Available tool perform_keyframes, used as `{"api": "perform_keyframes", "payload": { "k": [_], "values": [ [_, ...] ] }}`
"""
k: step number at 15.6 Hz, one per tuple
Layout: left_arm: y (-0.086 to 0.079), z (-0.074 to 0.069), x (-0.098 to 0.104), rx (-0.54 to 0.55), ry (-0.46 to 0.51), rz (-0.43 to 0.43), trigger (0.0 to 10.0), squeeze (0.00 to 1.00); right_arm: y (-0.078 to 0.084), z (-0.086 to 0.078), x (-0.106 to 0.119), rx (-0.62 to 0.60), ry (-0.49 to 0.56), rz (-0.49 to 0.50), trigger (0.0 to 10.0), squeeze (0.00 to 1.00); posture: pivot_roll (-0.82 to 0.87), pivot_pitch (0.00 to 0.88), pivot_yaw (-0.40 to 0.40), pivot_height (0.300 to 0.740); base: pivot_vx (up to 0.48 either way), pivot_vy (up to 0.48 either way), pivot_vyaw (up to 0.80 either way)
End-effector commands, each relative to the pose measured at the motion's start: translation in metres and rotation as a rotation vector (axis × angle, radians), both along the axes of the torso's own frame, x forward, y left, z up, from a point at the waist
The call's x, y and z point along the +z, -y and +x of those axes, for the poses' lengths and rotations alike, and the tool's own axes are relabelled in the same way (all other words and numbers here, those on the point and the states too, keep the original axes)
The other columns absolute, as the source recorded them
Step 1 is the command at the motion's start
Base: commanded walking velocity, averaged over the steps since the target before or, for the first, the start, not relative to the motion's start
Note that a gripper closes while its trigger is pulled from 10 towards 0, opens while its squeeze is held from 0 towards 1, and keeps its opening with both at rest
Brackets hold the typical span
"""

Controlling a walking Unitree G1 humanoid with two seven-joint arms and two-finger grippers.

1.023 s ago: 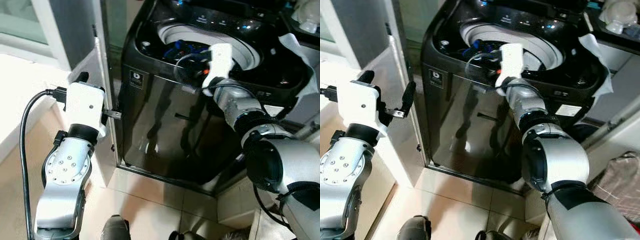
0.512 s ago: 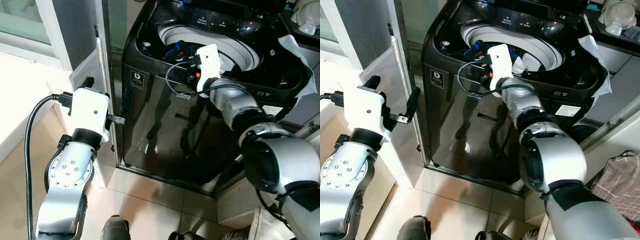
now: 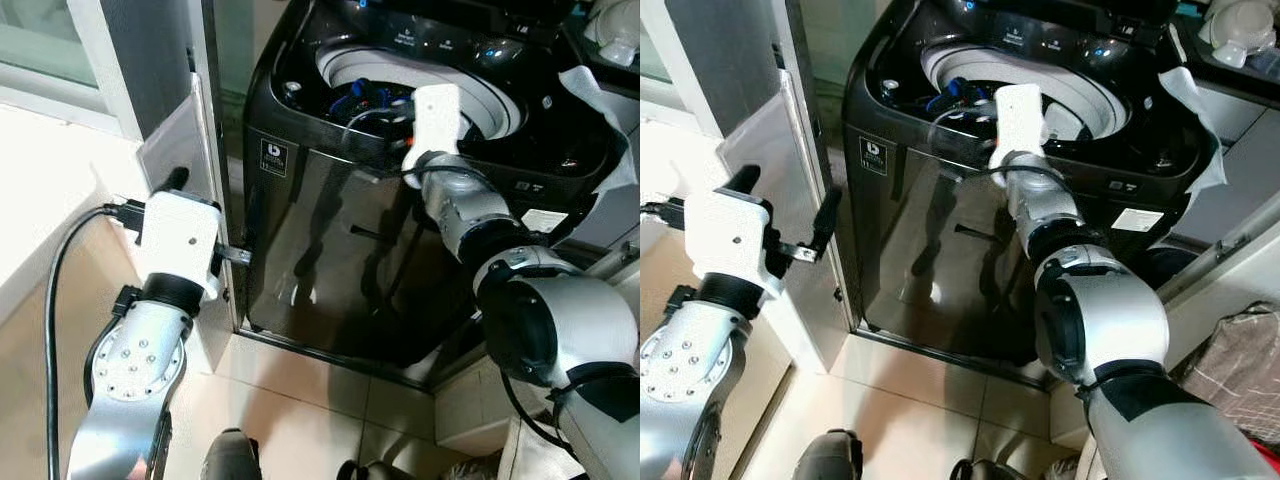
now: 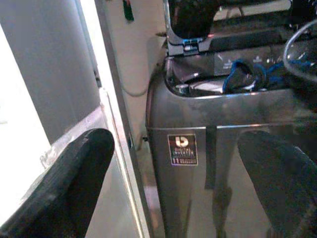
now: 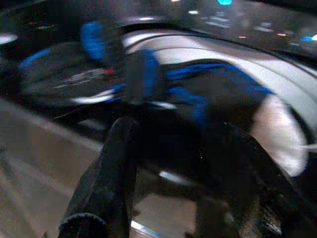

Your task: Clothes washing

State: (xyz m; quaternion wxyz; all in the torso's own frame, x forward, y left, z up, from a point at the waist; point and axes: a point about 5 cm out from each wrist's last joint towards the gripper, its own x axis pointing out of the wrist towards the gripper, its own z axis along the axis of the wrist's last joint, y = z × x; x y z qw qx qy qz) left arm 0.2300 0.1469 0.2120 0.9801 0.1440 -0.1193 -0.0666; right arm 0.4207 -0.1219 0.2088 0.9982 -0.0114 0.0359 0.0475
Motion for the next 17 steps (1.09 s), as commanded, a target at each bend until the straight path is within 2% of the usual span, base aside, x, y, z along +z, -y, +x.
{"api": "perform_keyframes", "payload": {
  "k": [1,4,7,8,9,10,12,13,15,17],
  "values": [
    [0.002,-0.003,0.004,-0.011,0.013,0.005,10.0,0.00,0.025,0.001,0.004,-0.147,0.026,0.001,10.0,0.00,0.37,0.162,-0.127,0.740,0.000,0.000,0.00],
    [0.003,0.000,0.005,-0.014,0.014,0.014,10.0,0.00,0.047,-0.001,0.004,-0.272,0.038,0.002,10.0,0.00,0.36,0.155,-0.120,0.740,0.000,0.000,0.00],
    [0.003,0.006,0.005,-0.014,0.023,0.024,10.0,0.00,0.055,-0.002,0.005,-0.303,0.049,0.043,10.0,0.00,0.34,0.133,-0.123,0.740,0.000,0.000,0.00],
    [0.003,0.008,0.004,-0.007,0.027,0.035,10.0,0.00,0.053,-0.001,0.005,-0.290,0.053,0.058,10.0,0.00,0.33,0.123,-0.126,0.740,0.000,0.000,0.00],
    [0.003,0.012,0.004,0.007,0.027,0.049,10.0,0.00,0.045,0.000,0.008,-0.226,0.061,0.114,10.0,0.00,0.33,0.106,-0.126,0.740,0.000,0.000,0.00],
    [0.004,0.016,0.004,0.009,0.037,0.036,10.0,0.00,0.029,0.002,0.017,-0.122,0.118,0.133,10.0,0.00,0.30,0.084,-0.127,0.740,0.000,0.000,0.00],
    [0.007,0.020,0.013,-0.008,0.099,0.014,10.0,0.00,0.028,0.000,0.029,-0.126,0.239,0.168,10.0,0.00,0.29,0.071,-0.130,0.740,0.000,0.000,0.00],
    [0.011,0.019,0.020,-0.034,0.147,0.014,10.0,0.00,0.029,-0.001,0.034,-0.148,0.300,0.151,10.0,0.00,0.28,0.065,-0.131,0.740,0.000,0.000,0.00],
    [0.022,0.016,0.030,-0.101,0.218,0.064,10.0,0.00,0.025,-0.005,0.041,-0.156,0.407,0.143,10.0,0.00,0.26,0.058,-0.126,0.740,0.480,0.000,0.00],
    [0.030,0.015,0.032,-0.149,0.251,0.104,10.0,0.00,0.019,-0.007,0.042,-0.141,0.442,0.151,10.0,0.00,0.24,0.058,-0.115,0.740,0.480,0.000,0.00]
  ]
}}
